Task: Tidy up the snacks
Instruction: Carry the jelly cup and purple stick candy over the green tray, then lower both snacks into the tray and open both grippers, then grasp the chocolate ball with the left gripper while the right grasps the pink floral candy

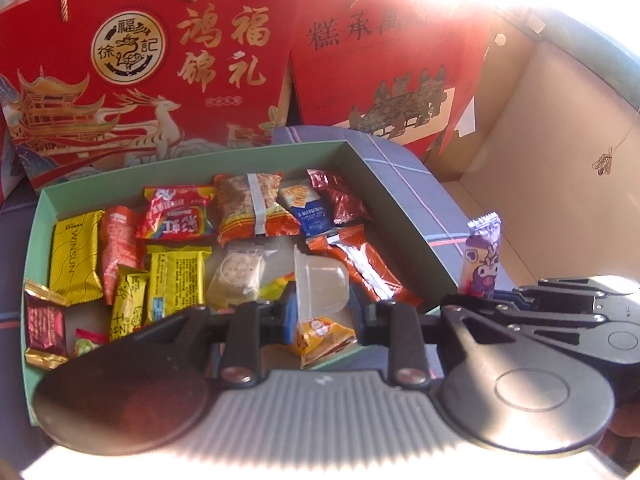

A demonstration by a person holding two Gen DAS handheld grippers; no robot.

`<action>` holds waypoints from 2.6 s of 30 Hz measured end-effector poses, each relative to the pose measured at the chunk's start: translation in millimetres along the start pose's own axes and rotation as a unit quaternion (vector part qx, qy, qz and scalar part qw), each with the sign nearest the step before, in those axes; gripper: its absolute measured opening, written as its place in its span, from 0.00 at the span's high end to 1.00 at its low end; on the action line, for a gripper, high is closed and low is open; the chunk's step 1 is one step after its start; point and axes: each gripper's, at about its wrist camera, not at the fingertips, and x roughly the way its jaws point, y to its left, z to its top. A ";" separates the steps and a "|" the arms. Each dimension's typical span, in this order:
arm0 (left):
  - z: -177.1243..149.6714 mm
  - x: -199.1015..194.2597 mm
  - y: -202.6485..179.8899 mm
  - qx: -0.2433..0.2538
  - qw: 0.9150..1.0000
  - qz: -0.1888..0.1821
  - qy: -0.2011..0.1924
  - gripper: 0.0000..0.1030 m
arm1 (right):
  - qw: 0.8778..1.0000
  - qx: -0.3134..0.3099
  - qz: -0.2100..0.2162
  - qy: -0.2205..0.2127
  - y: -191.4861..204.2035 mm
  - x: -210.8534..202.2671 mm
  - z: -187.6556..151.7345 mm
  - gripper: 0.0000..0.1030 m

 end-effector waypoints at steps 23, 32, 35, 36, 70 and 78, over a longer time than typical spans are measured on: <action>34.6 50.4 8.8 -0.017 0.998 0.056 0.007 0.17 | 0.999 0.016 -0.032 -0.004 -21.6 38.5 64.5 0.00; 16.3 6.5 17.4 -0.027 0.997 0.076 -0.005 0.05 | 0.999 0.016 -0.044 0.004 1.7 15.9 53.5 0.00; 5.1 -14.6 23.2 -0.034 0.996 0.082 -0.014 0.01 | 0.999 0.023 -0.033 0.002 13.2 3.6 44.6 0.00; 0.4 -21.6 25.1 -0.036 0.996 0.084 -0.014 0.00 | 0.999 0.025 -0.027 0.004 18.8 0.1 40.5 0.00; -210.8 -111.6 150.9 -0.147 0.974 0.165 0.052 0.25 | 0.989 0.032 0.081 0.117 163.8 30.5 -100.1 0.00; -205.7 -109.9 134.6 -0.119 0.983 0.137 0.013 0.65 | 0.995 -0.051 0.054 0.074 175.4 43.0 -92.5 0.00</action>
